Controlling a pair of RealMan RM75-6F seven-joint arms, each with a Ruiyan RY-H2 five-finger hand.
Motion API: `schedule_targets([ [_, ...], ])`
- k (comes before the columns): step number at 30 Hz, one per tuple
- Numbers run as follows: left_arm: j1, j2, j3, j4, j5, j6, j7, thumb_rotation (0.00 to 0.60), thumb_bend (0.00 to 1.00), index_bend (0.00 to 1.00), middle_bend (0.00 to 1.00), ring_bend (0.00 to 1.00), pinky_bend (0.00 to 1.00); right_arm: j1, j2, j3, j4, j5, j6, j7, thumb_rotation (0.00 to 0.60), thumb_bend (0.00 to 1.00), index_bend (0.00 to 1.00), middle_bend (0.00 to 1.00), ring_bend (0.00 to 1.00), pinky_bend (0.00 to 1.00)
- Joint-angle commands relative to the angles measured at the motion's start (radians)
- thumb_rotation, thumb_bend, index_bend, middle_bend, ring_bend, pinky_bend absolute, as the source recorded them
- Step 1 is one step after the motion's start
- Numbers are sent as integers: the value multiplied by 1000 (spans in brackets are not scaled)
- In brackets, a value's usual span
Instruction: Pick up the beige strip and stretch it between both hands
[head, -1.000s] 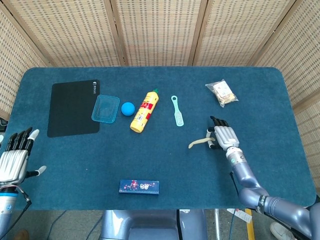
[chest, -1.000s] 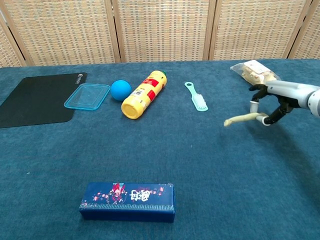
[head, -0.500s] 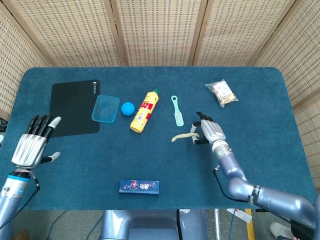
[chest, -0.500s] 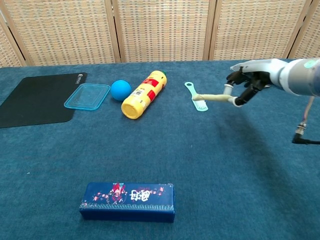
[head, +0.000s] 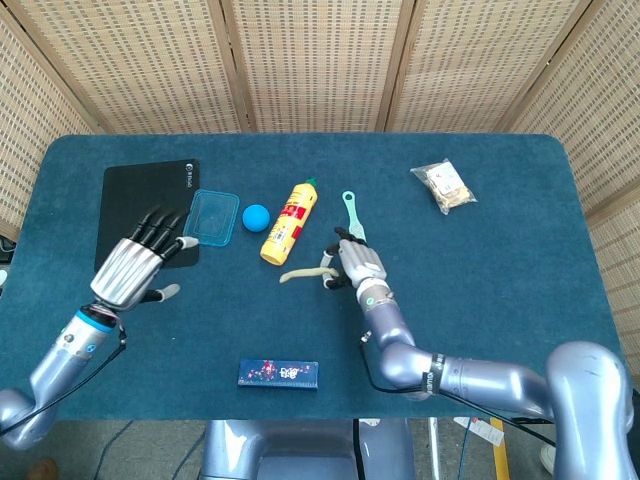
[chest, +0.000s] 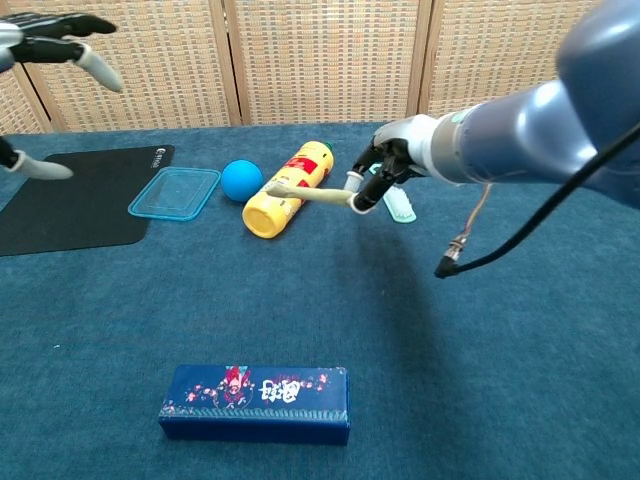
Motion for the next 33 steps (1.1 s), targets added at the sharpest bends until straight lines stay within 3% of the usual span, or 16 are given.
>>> schedule_targets([
  [1,-43,-37,-11,15,29,-13,11,600,0,365,0,0,0,22,-27,16,14,22,9,-6,600,606,725,33,0,0],
  [10,-129,-149,5,93,60,-76,34,600,0,447,0,0,0,31,-42,34,24,53,33,-7,600,606,728,34,0,0],
  [19,-183,-284,5,210,67,-66,45,600,2,467,0,0,0,5,-15,34,-5,52,22,5,600,607,730,36,0,0],
  [33,-244,-375,-3,285,47,-65,67,600,180,491,0,0,0,-22,16,11,-47,23,13,13,600,606,731,41,0,0],
])
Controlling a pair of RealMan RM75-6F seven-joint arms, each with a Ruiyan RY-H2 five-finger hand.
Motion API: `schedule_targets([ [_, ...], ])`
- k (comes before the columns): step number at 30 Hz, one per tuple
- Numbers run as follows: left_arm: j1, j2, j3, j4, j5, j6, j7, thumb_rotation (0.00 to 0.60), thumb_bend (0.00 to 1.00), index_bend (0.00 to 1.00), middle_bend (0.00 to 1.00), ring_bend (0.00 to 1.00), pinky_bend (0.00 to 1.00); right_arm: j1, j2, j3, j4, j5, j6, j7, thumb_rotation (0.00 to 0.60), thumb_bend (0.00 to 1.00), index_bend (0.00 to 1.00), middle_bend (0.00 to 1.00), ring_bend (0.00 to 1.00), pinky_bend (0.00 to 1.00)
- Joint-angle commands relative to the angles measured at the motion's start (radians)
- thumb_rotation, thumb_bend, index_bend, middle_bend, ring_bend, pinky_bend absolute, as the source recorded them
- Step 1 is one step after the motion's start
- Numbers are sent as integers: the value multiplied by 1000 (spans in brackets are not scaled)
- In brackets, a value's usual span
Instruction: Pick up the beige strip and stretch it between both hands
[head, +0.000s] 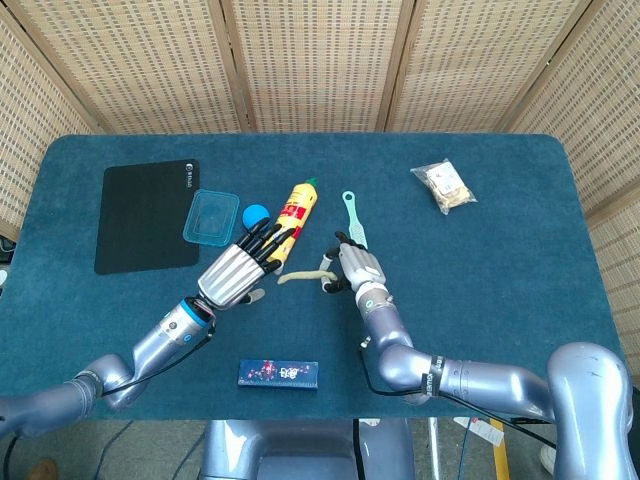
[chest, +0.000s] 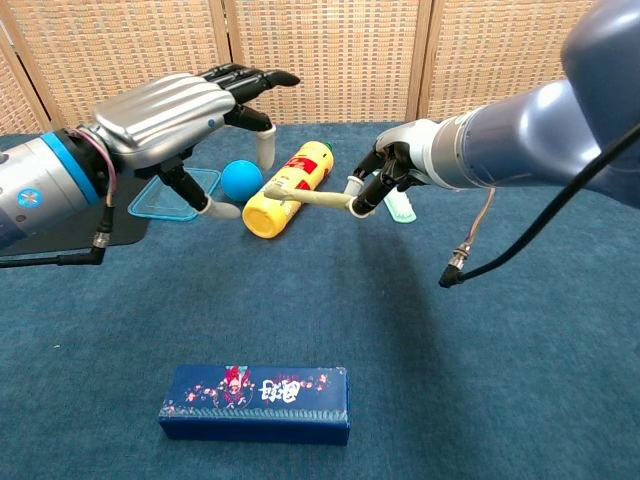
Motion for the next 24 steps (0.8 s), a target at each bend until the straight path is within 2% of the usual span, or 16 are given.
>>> schedule_targets([
  [1,-9,-12,-3,5,-8,1,11,600,184,492,0,0,0,-5,7,-6,-13,-8,-1,1,600,607,731,41,0,0],
  [6,-17,-20,6,-1,-18,-2,22,600,287,498,0,0,0,-10,16,-10,-28,-18,-2,6,600,607,731,41,0,0],
  [19,-37,-40,25,-22,-47,-25,72,600,292,515,0,0,0,-19,35,-16,-46,-29,-7,26,600,607,731,42,0,0],
  [24,-42,-49,24,-26,-58,-23,86,600,339,522,0,0,0,-21,39,-20,-48,-32,-10,31,600,607,731,42,0,0],
])
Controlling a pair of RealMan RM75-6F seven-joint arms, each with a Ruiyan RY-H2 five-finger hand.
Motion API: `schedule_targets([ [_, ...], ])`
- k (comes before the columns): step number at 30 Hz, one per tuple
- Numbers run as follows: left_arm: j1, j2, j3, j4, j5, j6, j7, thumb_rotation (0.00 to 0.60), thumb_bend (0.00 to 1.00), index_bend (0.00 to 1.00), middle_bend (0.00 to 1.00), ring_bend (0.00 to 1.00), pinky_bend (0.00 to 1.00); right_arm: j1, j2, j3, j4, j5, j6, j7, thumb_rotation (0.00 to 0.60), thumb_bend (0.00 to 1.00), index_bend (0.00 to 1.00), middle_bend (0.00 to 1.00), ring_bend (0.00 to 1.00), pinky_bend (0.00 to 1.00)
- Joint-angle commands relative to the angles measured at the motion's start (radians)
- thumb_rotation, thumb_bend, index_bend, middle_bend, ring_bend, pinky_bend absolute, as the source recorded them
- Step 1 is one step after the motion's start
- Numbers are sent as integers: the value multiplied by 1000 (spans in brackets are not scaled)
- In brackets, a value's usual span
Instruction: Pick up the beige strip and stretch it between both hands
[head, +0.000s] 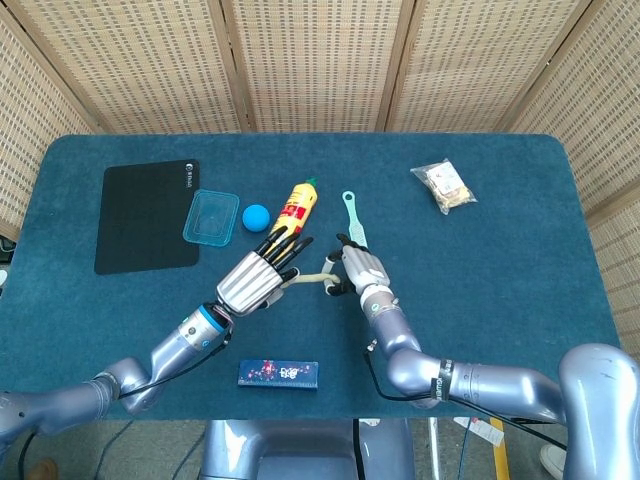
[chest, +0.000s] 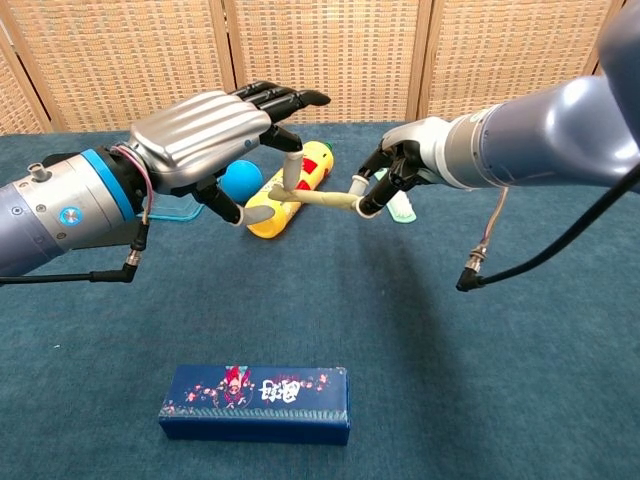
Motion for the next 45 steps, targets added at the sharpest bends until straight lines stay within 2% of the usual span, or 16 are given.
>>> schedule_targets([
  [1,-3,-4,-1,-1,-4,4,7,600,340,522,0,0,0,-1,1,-2,0,-2,-1,2,600,607,731,42,0,0],
  [27,-16,-28,5,22,-41,10,65,600,342,544,0,0,0,-10,1,-21,11,-13,-17,34,600,608,736,43,0,0],
  [37,-14,-40,1,28,-54,25,83,600,461,574,0,0,0,-16,13,-24,-1,-19,-21,44,600,608,737,42,0,0],
  [40,-14,-39,2,23,-59,22,76,600,482,603,0,0,0,-17,17,-25,-6,-21,-22,47,600,608,737,42,0,0],
  [45,-15,-41,1,18,-66,21,81,600,513,710,0,0,0,-20,23,-29,-14,-25,-24,52,600,607,737,42,0,0],
])
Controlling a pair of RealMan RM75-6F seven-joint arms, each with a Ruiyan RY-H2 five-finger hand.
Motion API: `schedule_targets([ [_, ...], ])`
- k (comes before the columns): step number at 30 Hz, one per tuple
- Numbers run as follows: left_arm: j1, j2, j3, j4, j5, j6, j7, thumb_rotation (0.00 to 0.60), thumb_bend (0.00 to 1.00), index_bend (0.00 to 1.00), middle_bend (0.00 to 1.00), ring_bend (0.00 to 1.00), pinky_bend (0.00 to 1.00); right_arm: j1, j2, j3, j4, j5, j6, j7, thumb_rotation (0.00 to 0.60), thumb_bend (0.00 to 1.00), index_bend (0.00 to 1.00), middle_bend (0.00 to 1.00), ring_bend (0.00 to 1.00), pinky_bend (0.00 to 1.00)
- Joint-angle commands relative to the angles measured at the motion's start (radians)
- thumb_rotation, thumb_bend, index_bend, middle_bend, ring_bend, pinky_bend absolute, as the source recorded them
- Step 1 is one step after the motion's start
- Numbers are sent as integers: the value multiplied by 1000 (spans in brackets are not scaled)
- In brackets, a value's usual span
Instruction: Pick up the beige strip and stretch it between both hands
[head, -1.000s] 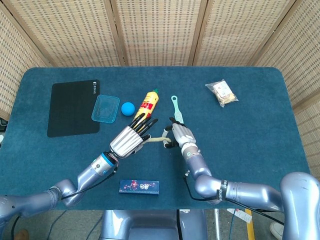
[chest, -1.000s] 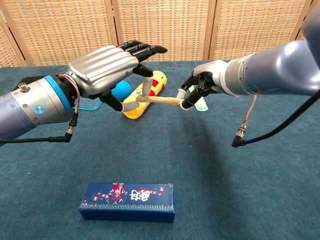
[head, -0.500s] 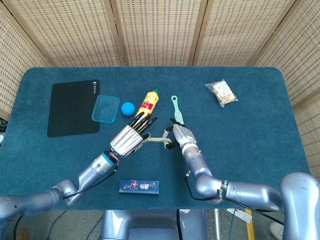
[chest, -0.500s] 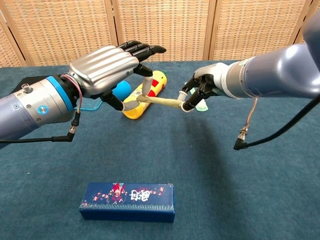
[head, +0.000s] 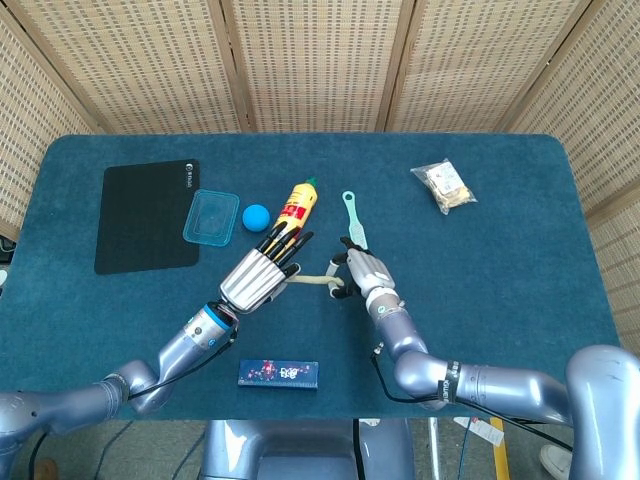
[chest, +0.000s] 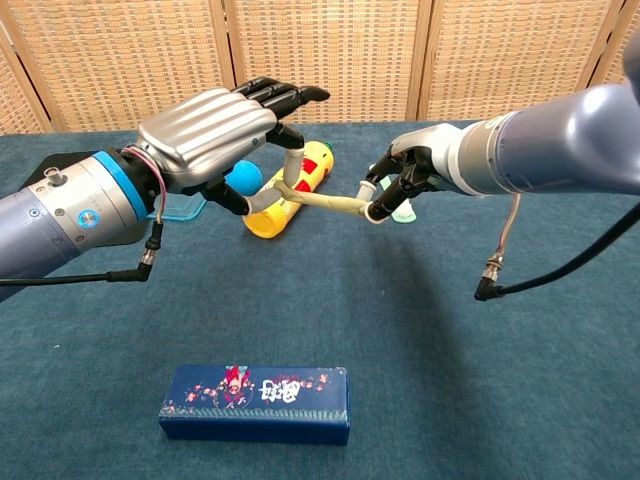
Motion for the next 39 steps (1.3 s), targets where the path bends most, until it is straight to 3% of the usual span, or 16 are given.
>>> schedule_targets([
  [1,0,-2,0,-2,-2,1,2,600,520,722,0,0,0,-1,3,-2,-2,-2,-1,2,600,607,737,42,0,0],
  [12,0,-9,-3,3,-13,8,4,600,619,844,0,0,0,-6,16,-7,-8,-5,-5,14,600,607,737,43,0,0],
  [21,6,-2,-6,-14,-23,17,0,600,644,866,0,0,0,-13,29,-9,-13,-19,-10,28,600,607,737,46,0,0],
  [39,88,112,20,34,-37,86,-80,600,647,870,0,0,0,-82,38,-65,50,-250,18,74,600,608,740,66,0,0],
])
